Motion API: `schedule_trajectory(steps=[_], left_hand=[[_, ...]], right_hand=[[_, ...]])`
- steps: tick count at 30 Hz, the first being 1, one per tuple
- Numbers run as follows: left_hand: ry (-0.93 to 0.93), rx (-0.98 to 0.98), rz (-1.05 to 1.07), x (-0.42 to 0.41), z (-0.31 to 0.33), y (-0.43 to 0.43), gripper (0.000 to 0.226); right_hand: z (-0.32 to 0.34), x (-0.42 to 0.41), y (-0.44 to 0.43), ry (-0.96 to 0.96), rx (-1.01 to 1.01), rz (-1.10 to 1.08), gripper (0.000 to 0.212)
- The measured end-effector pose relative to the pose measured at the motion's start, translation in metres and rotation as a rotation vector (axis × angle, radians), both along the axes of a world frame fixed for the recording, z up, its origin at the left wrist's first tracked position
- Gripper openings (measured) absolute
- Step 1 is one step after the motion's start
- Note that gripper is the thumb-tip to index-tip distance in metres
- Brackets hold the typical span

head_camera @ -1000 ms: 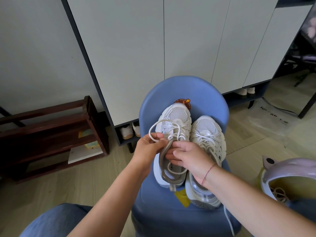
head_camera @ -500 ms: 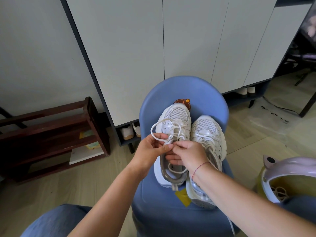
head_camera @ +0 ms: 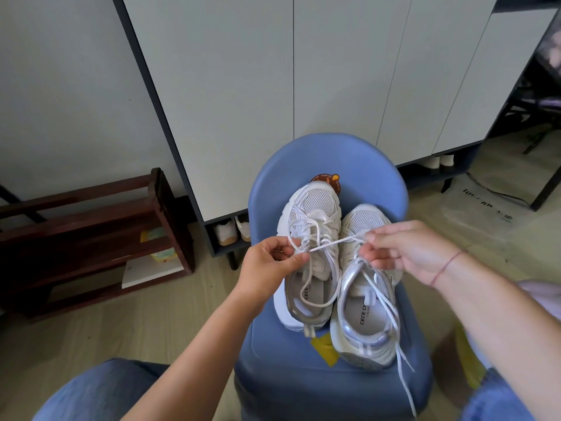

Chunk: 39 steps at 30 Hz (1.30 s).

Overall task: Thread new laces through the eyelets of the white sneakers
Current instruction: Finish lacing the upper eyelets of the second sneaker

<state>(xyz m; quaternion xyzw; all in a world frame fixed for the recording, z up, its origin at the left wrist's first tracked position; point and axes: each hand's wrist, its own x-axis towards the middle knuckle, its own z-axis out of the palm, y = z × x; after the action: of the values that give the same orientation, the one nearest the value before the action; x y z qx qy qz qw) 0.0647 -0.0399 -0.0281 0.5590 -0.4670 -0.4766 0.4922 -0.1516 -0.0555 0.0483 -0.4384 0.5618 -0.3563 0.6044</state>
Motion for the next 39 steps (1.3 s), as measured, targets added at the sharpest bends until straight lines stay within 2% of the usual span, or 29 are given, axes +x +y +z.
schedule_trajectory(steps=[4,9,11,14,17,18,21,24,30,36,39], left_hand=[[-0.056,-0.028,0.054,-0.002,0.0,0.001,0.018],[-0.056,-0.029,0.067,-0.004,0.001,0.003,0.017],[-0.055,-0.025,0.07,-0.004,0.002,0.003,0.018],[-0.036,-0.016,0.056,-0.004,0.002,0.004,0.018],[-0.028,-0.012,0.053,-0.004,0.003,0.004,0.019],[-0.03,-0.013,0.053,-0.005,0.003,0.004,0.019],[-0.033,-0.018,0.056,-0.004,0.004,0.005,0.018],[-0.032,-0.03,0.056,-0.003,0.005,0.006,0.016],[-0.073,-0.05,0.056,-0.002,0.006,0.006,0.015],[-0.08,-0.063,0.064,-0.002,0.006,0.006,0.014],[-0.103,-0.055,0.058,-0.001,0.005,0.005,0.015]], right_hand=[[0.012,-0.036,-0.014,0.008,0.02,-0.126,0.018],[0.01,-0.071,-0.033,-0.082,0.037,-0.362,0.032],[0.004,-0.069,-0.033,0.068,-0.048,-0.359,0.027],[-0.009,-0.045,-0.029,0.428,-0.293,-0.217,0.02],[-0.017,-0.013,-0.022,0.773,-0.572,-0.077,0.035],[-0.02,-0.003,-0.019,0.811,-0.669,-0.057,0.039],[-0.028,0.025,-0.008,0.783,-0.857,0.104,0.039],[-0.043,0.042,-0.003,0.824,-0.899,0.268,0.027],[-0.052,0.05,-0.007,0.969,-0.979,0.263,0.012],[-0.035,0.035,-0.011,0.883,-0.938,0.314,0.018],[-0.023,0.027,-0.004,0.801,-0.76,0.437,0.023]])
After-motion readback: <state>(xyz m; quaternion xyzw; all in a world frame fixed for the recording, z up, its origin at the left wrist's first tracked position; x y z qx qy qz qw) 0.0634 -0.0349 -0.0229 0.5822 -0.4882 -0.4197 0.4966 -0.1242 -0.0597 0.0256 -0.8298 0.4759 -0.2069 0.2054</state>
